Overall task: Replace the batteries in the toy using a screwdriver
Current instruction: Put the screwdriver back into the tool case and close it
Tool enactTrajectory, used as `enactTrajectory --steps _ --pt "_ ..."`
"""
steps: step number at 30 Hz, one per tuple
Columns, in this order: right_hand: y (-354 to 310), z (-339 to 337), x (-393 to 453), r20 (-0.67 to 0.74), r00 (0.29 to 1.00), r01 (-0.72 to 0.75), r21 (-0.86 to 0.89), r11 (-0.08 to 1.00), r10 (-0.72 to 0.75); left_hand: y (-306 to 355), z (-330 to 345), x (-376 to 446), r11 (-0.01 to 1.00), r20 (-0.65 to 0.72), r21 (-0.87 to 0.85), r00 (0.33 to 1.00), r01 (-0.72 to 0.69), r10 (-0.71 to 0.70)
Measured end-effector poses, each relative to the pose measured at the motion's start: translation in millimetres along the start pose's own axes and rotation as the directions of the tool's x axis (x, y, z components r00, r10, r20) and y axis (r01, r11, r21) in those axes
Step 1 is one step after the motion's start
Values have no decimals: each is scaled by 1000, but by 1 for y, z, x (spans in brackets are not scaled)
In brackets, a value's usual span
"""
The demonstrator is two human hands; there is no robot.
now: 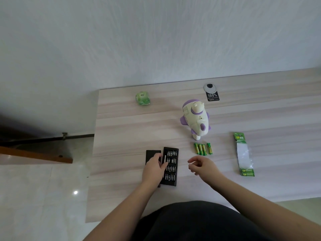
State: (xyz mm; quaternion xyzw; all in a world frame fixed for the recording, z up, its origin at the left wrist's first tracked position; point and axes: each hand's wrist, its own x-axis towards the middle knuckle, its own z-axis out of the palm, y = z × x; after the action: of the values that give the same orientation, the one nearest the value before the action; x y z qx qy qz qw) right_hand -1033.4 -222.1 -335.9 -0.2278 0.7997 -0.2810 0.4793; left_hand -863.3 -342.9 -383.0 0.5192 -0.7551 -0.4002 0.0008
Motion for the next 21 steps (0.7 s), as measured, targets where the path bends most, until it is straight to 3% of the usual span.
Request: enactTrajectory --steps 7,13,21 --pt "-12 12 17 50 998 45 -71 996 -42 4 4 13 997 -47 -21 997 68 -69" --pt "-23 23 33 78 996 55 -240 969 -37 3 5 24 990 -31 -56 991 129 -131" --pt "-40 40 45 72 996 74 -340 937 -52 8 9 22 986 -48 11 985 166 -166"
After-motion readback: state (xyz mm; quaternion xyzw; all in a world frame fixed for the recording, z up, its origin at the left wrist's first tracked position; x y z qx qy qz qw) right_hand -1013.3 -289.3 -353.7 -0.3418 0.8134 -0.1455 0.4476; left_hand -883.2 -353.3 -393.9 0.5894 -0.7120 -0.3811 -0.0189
